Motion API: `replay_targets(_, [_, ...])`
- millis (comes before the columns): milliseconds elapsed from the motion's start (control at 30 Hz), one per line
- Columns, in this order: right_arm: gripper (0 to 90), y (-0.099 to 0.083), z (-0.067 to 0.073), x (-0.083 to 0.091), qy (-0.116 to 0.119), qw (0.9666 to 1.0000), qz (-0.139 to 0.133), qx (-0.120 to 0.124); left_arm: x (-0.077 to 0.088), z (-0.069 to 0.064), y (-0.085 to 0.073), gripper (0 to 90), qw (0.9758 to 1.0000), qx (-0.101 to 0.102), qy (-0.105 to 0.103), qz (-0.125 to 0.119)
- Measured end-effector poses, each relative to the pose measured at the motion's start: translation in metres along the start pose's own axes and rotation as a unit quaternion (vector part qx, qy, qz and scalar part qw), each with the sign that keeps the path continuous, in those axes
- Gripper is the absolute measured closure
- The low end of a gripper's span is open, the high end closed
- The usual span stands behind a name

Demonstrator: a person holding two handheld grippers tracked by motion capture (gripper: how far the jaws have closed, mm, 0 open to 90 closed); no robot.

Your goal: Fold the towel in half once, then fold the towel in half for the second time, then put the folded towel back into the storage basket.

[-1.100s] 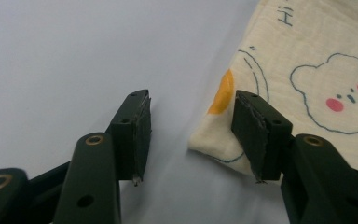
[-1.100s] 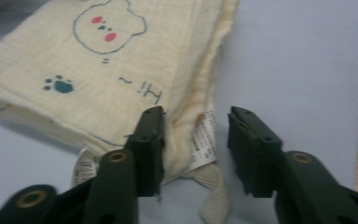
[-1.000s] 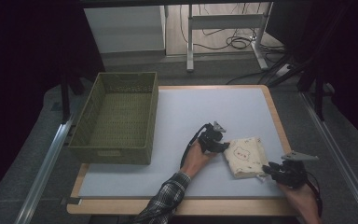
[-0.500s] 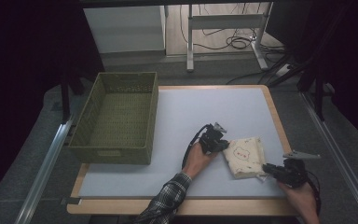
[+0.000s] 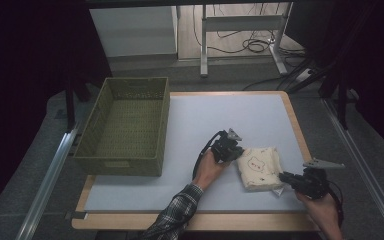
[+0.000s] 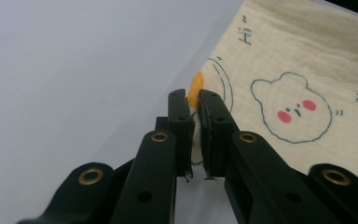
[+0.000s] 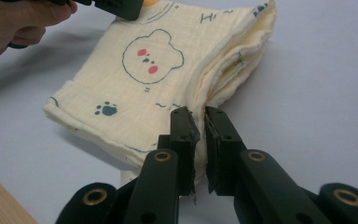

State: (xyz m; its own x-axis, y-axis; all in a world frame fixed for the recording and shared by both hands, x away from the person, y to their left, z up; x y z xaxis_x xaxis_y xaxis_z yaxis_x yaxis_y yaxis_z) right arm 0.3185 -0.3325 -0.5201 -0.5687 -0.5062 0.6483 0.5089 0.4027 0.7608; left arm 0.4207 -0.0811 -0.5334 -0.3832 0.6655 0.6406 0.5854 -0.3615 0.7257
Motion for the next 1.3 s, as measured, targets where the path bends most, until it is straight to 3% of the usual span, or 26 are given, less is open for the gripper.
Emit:
replay_targets(600, [82.4,0.033,0.024,-0.012,0.014,0.9985,-0.018,0.05,0.042,0.014,0.005,84.0,0.9993,-0.007,0.031,-0.021])
replay_targets(1300, [82.3,0.067,0.051,-0.033,0.046,0.9949,-0.033,0.083,0.082,0.035,0.009,83.9,0.9971,-0.004,0.07,-0.027])
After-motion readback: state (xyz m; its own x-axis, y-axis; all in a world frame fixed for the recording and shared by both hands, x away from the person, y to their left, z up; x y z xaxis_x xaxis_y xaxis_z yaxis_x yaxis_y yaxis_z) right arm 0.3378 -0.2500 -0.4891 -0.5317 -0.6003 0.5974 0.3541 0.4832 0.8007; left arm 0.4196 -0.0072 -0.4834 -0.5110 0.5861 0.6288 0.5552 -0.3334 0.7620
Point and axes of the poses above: each handheld gripper's, and its own axes: x roughly backward along the jaws, y roughly out of its top, z roughly to its left, the point moved 3 cm from there along -x, roughly forward along the jaws, and after that the axes turned 12 degrees about x, right-handed, at the moved point
